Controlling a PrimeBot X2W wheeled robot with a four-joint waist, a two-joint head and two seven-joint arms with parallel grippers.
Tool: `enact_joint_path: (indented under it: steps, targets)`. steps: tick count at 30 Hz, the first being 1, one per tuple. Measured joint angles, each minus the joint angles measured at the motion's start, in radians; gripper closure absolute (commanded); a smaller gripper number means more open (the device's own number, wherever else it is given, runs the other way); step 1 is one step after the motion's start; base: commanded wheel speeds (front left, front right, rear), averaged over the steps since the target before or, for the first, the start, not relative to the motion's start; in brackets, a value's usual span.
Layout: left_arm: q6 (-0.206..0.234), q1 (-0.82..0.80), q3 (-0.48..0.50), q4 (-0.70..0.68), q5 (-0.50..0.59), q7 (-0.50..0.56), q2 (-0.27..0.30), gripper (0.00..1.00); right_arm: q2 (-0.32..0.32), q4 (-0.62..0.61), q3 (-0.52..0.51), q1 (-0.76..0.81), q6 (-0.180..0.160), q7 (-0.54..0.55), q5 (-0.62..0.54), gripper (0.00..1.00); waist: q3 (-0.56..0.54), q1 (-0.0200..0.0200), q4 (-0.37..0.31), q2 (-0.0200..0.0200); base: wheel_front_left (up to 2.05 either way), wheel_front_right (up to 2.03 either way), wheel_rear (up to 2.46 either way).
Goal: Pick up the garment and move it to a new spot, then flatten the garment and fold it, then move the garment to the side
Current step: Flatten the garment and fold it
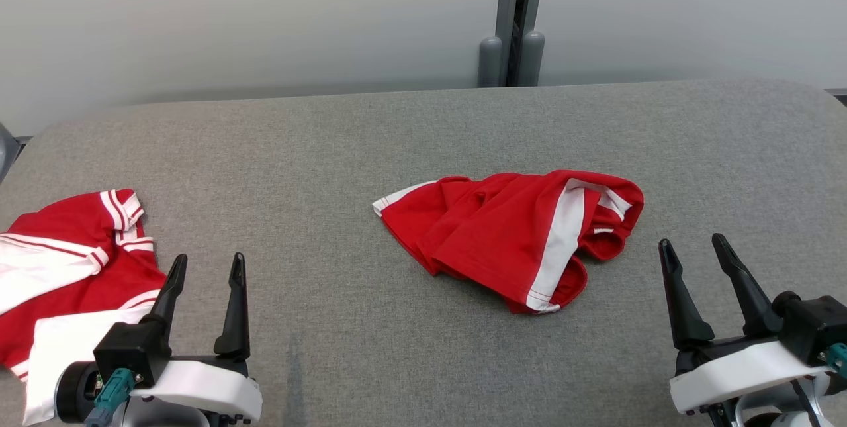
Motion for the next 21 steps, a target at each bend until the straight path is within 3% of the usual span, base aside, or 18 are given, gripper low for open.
enact_joint_path:
  steps: [14,21]
  targets:
    - [-0.01,-0.015,-0.051,-0.03,0.005,0.02,-0.008,0.0,0.021,-0.027,-0.02,0.011,0.0,0.019,-0.026,0.0,0.019,0.0,0.005,0.0,0.0,0.0,0.0]
    - [-0.085,-0.079,-0.156,-0.03,0.009,0.076,-0.046,0.0,0.022,-0.032,-0.022,-0.001,0.0,0.022,-0.033,0.0,0.044,0.0,-0.009,0.0,0.0,0.0,0.0]
